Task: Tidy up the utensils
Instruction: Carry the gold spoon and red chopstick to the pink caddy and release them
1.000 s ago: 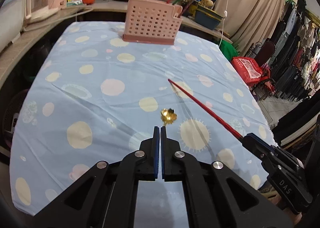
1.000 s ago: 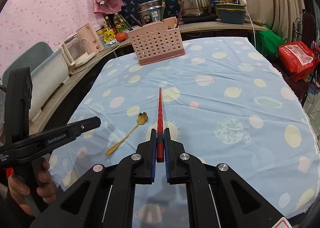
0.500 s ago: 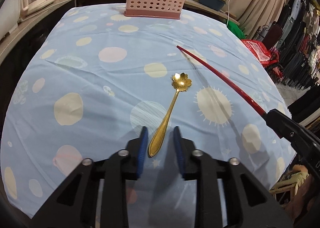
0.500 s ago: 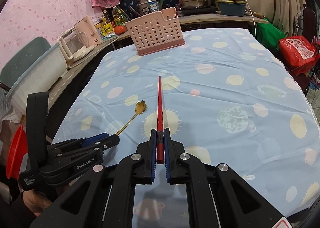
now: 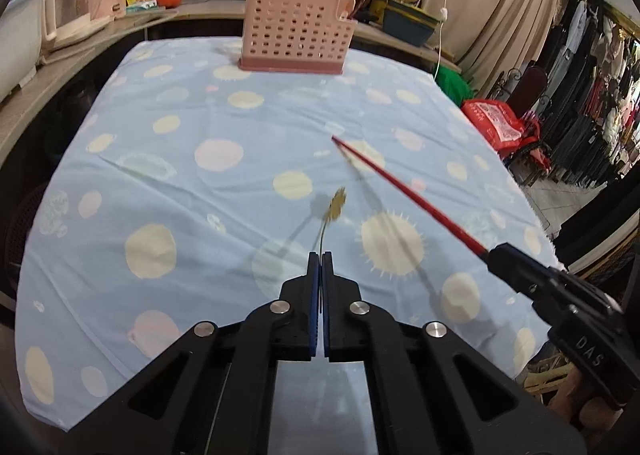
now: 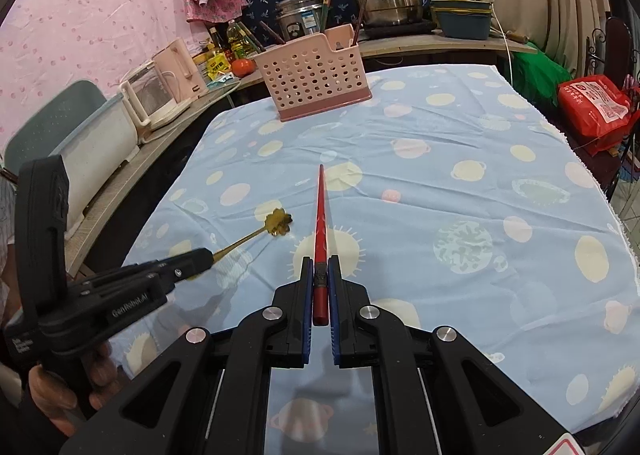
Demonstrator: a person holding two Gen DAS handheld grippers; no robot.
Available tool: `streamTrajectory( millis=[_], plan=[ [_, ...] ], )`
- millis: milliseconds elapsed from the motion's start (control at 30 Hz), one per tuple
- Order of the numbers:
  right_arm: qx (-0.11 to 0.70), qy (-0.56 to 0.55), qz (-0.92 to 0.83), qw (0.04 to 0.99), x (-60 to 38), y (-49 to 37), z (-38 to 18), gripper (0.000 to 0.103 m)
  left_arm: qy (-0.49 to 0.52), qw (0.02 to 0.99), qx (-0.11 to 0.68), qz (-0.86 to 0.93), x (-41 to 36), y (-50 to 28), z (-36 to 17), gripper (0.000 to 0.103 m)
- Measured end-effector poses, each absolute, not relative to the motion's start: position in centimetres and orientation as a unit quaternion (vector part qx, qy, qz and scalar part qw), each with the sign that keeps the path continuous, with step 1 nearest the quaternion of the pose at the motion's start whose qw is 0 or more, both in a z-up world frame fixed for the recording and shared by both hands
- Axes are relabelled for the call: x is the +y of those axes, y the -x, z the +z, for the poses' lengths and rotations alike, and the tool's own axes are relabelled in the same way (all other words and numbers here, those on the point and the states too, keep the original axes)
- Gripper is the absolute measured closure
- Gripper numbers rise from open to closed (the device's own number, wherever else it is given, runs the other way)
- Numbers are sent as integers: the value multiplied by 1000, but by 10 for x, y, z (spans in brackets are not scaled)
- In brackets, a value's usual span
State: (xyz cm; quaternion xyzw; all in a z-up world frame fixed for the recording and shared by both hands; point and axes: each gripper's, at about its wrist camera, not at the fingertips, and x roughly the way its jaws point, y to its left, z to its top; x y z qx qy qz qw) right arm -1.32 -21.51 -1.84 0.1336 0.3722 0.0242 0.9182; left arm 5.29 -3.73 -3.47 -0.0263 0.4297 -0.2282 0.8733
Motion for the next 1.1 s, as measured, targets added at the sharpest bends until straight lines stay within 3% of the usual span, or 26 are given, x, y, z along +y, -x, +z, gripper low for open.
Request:
streamTrajectory(
  millis=[433, 1100],
  plan=[
    [339, -146, 33, 929, -224, 7, 15, 96, 26, 878, 416, -237, -41, -65, 9, 102],
    [262, -109, 45, 958, -247, -74, 127, 96, -25, 909, 359, -208, -44, -141, 98, 102]
  ],
)
